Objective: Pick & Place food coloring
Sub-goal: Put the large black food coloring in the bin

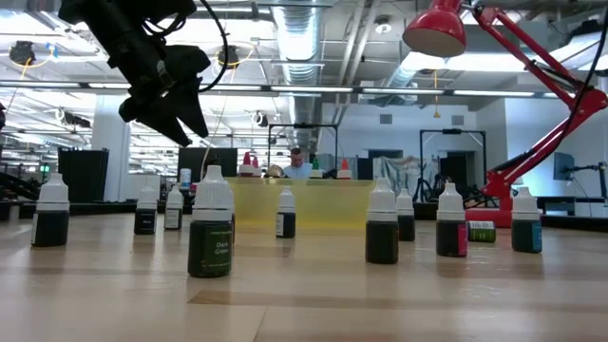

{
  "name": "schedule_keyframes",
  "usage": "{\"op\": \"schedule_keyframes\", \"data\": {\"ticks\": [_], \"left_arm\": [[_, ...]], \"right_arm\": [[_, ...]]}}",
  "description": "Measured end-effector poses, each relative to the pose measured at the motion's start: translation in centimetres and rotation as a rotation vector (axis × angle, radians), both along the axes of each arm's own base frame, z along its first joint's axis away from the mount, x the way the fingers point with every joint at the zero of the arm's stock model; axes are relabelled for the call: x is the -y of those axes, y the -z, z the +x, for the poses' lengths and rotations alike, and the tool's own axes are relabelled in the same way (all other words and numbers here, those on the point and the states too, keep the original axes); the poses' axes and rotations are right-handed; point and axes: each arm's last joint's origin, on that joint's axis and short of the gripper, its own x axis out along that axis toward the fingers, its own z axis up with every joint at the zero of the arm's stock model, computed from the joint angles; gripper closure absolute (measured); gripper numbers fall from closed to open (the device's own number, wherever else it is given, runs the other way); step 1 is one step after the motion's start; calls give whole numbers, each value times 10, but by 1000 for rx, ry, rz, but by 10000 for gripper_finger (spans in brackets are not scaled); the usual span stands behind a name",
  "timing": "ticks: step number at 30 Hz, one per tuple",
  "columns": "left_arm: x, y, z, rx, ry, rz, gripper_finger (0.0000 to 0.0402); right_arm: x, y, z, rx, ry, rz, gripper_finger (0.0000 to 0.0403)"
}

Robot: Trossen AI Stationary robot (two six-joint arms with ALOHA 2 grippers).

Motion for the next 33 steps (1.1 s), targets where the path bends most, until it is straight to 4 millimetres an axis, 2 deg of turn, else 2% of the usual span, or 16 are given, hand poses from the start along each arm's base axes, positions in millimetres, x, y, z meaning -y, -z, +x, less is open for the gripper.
{"op": "schedule_keyframes", "data": {"ticks": [5, 14, 19, 22, 26, 33], "left_arm": [[0, 0, 0, 0, -2, 1, 139], [0, 0, 0, 1, -4, 1, 139], [0, 0, 0, 1, -7, 2, 139], [0, 0, 0, 4, -11, -1, 139], [0, 0, 0, 4, -11, -1, 139], [0, 0, 0, 4, -11, -1, 139]], "right_arm": [[-1, 12, 11, -60, 27, -10, 156], [-13, 28, 18, -203, 20, 69, 152], [-20, 33, 25, -147, -82, 115, 152], [-21, 32, 29, -111, -83, 142, 152], [-22, 34, 27, -119, -91, 131, 152], [-23, 58, 18, -170, -99, 162, 152]]}}
